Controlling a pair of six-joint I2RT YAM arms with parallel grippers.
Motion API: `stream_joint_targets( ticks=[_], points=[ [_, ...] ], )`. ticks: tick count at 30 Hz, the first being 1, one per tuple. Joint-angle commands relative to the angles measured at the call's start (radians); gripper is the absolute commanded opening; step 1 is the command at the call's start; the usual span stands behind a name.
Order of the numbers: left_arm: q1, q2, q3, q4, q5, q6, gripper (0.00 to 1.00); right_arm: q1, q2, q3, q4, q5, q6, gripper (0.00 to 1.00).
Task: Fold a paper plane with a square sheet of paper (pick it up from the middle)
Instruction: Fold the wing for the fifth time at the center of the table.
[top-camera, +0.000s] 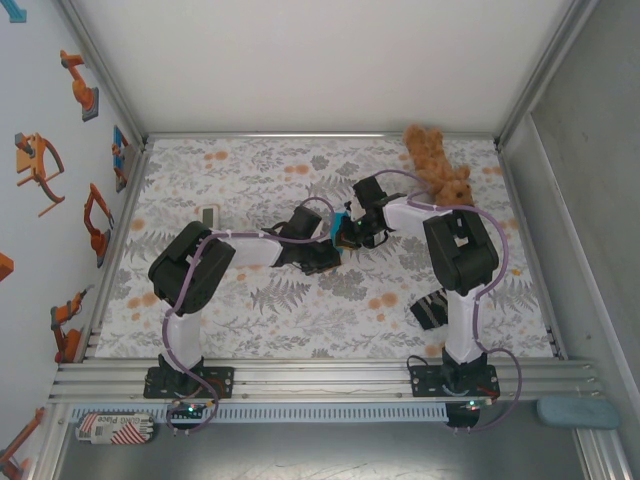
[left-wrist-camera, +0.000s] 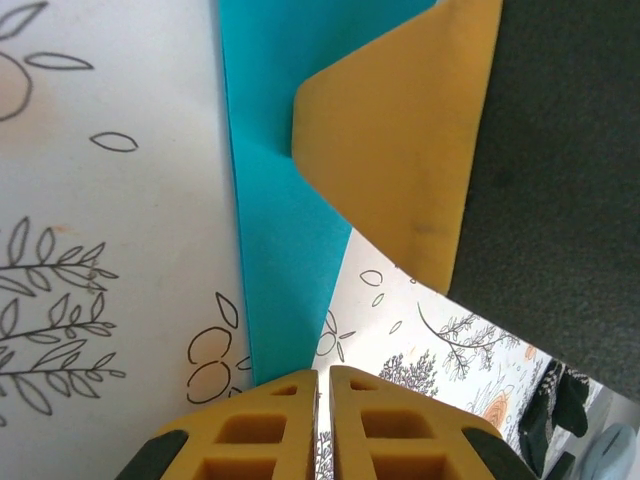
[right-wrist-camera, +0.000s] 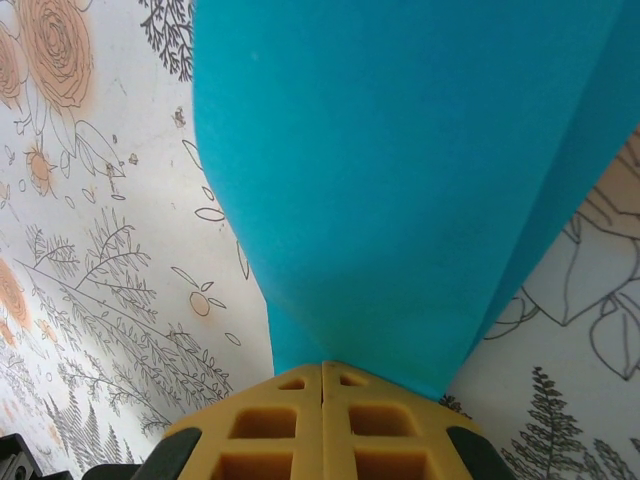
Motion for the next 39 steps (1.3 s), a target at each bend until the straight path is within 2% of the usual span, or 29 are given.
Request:
stream_joint_targets(
  ticks=[1, 20, 31, 39],
  points=[
    [-0.022, -0.037, -0.014, -0.086, 0.025, 0.002, 0.11, -0.009, 0.044, -0.033, -0.019, 0.078, 0.013, 0.03],
    [-0.033, -0.017, -0.015, -0.12, 0.006, 0.004, 0.12, -0.017, 0.056, -0.039, -0.009, 0.073, 0.024, 0.03],
    [-0.025, -0.159, -0.049, -0.013, -0.064, 0.02, 0.12, -0.027, 0.032, -0.065, 0.039, 0.049, 0.056, 0.03],
    [0.003, -0.091, -0.024, -0.016, -0.089, -0.001, 0.12, -0.027, 0.017, -0.089, 0.089, 0.056, 0.13, 0.02]
  ],
)
